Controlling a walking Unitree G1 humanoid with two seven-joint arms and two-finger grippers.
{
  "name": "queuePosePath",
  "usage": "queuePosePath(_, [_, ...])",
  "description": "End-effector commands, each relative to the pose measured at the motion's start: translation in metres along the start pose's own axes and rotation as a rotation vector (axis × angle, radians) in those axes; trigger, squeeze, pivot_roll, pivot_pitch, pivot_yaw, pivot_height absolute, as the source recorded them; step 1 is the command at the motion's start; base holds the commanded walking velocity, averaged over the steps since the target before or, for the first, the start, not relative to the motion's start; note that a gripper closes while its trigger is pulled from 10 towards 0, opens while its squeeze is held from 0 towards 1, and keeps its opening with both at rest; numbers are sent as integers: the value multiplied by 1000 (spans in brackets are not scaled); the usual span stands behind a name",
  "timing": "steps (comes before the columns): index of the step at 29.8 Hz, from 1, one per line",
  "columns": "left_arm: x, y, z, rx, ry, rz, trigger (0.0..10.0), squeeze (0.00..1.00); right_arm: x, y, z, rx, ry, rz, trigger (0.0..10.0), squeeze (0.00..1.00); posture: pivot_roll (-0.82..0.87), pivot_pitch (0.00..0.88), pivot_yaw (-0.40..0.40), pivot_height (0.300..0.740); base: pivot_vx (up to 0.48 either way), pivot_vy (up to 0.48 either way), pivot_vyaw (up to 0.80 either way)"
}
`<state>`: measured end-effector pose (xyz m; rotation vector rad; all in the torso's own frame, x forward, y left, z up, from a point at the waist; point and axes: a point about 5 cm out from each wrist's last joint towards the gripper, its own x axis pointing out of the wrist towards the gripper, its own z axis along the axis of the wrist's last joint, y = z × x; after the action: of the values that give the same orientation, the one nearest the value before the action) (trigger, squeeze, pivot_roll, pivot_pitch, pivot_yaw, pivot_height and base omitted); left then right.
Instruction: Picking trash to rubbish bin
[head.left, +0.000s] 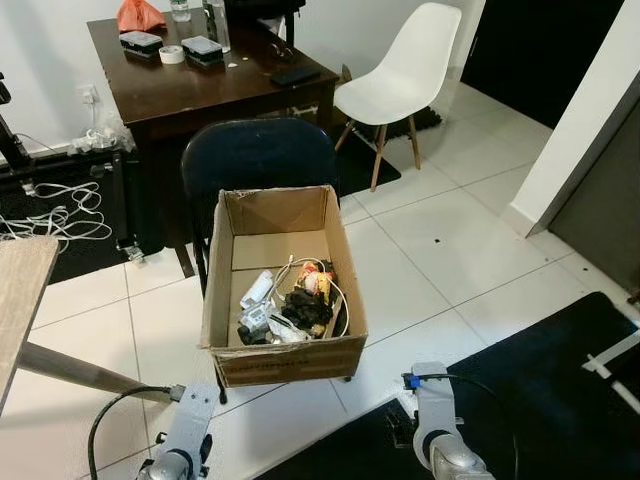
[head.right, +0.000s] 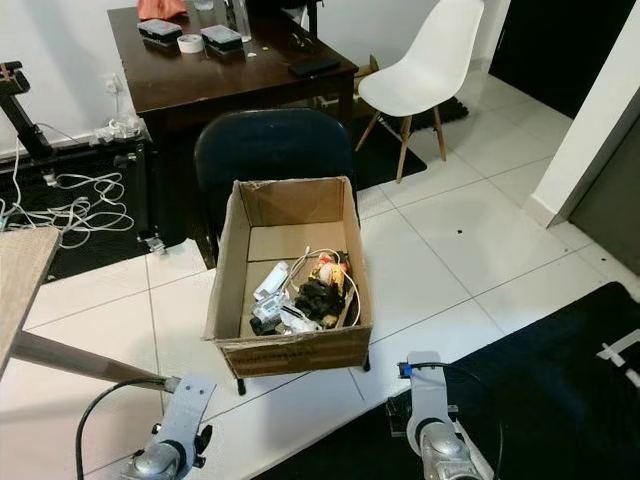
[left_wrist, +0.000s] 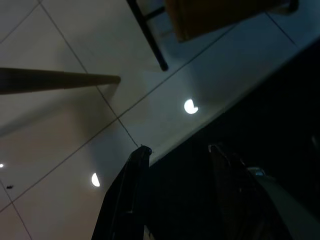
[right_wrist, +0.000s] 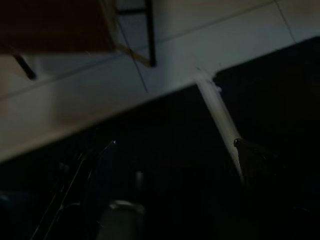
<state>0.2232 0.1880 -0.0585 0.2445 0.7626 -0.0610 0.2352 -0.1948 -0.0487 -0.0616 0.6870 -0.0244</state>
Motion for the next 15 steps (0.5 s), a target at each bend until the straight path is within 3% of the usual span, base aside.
queuePosePath(1, [-4,-2,-12,-10,20,3,10000,0,-5,-3,-16,-9,43,-3,10000,0,74,91,10,740,0,0,0])
queuePosePath(7, [-9,-12,-23,-22,17,-51,10000,0,-10,-14,-26,0,63,-53,10000,0,36,91,4,740,0,0,0])
queuePosePath(15, [-9,-31,-24,-56,26,-65,10000,0,-5,-22,-6,14,0,-60,10000,0,11,70,-37,740,0,0,0])
